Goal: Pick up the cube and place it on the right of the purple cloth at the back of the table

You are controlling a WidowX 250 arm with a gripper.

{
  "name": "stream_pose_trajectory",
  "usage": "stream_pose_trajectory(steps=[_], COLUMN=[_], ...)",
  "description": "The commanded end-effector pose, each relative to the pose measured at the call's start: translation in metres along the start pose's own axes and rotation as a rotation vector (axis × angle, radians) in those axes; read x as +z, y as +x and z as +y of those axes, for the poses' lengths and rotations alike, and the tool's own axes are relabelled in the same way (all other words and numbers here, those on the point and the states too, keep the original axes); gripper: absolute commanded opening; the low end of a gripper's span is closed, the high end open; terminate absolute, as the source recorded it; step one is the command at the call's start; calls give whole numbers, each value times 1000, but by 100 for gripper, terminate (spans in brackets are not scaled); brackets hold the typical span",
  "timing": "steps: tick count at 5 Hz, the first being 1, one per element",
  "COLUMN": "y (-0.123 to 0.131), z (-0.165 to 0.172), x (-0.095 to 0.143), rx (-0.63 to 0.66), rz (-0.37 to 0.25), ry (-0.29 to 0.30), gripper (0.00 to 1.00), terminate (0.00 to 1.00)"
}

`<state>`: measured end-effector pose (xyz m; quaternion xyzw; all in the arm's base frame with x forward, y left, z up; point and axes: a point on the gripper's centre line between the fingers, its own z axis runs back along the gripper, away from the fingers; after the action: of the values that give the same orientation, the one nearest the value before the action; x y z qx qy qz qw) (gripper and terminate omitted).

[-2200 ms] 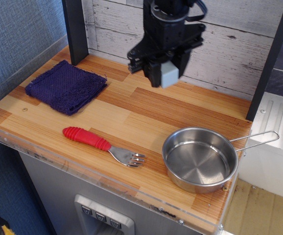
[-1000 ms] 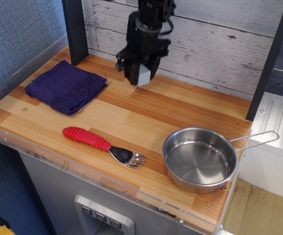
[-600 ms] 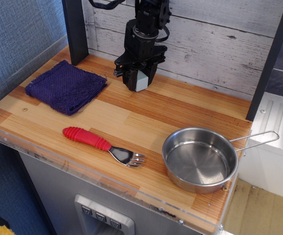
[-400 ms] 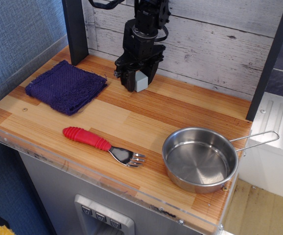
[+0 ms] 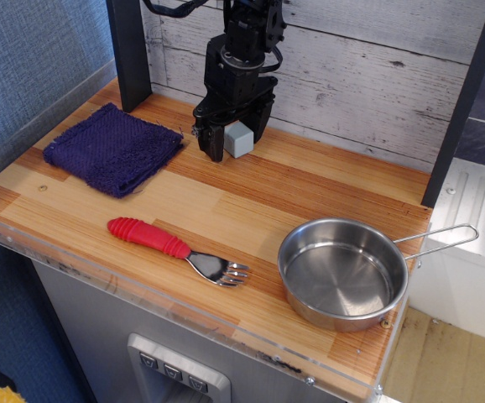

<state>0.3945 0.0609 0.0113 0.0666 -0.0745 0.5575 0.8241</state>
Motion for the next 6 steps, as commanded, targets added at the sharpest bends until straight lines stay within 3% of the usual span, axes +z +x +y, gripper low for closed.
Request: stream_pose_trajectory(steps=[1, 2, 4, 5, 6], y=[3, 6, 3, -2, -2], z=[10, 17, 40, 49, 49], x=[39, 62, 109, 128, 128], rx=[-8, 12, 60, 103, 103], rz=[-30, -71, -160, -158, -158], ry=[-120, -202, -270, -304, -304], gripper=[100, 100, 100, 100, 100], terminate=[0, 0, 0, 0, 0])
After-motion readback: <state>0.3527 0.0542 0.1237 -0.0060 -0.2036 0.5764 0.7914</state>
